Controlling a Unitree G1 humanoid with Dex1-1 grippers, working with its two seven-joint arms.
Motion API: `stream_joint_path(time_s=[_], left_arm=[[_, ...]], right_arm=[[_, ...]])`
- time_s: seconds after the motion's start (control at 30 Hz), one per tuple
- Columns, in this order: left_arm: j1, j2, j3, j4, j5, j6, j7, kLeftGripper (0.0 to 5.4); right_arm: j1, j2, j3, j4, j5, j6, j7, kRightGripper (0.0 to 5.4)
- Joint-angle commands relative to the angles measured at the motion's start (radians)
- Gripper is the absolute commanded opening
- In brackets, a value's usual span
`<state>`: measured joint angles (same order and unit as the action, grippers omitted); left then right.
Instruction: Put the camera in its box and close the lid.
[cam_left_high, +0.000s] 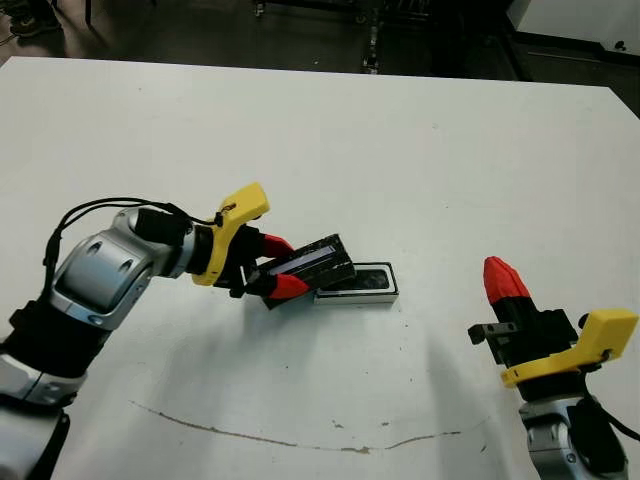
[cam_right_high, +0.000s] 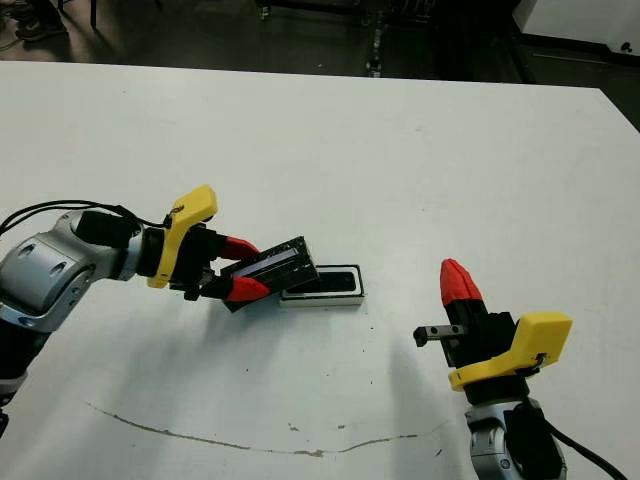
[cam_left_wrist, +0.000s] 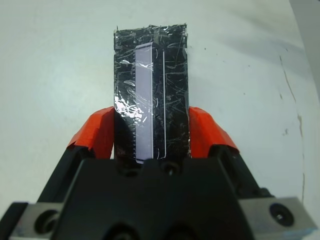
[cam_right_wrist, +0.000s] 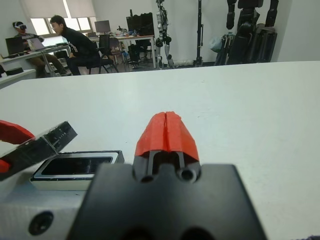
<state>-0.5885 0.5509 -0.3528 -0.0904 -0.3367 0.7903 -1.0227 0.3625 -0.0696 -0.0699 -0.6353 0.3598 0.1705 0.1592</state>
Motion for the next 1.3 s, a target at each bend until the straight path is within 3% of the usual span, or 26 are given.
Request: stream_joint_path(time_s=[0.03,0.73,1.3], left_arm=[[0.015,-0.008,-0.014,0.017,0.013,-0.014,0.001,3.16],[-0.012,-0.049,-0.064,0.075,0.077,-0.082,-0.004,3.16],[-0.030,-0.095,-0.088,0.111,0.085,-0.145,-0.060,3.16]], right_arm=[[0.005,-0.003,-0.002,0.004,0.002,0.012,-0.008,0.00],[0.008,-0.009,0.000,0.008,-0.009,0.003,-0.008,0.00],[0.001,-0.012,-0.006,-0.001,0.001,0.020,-0.013,0.00]])
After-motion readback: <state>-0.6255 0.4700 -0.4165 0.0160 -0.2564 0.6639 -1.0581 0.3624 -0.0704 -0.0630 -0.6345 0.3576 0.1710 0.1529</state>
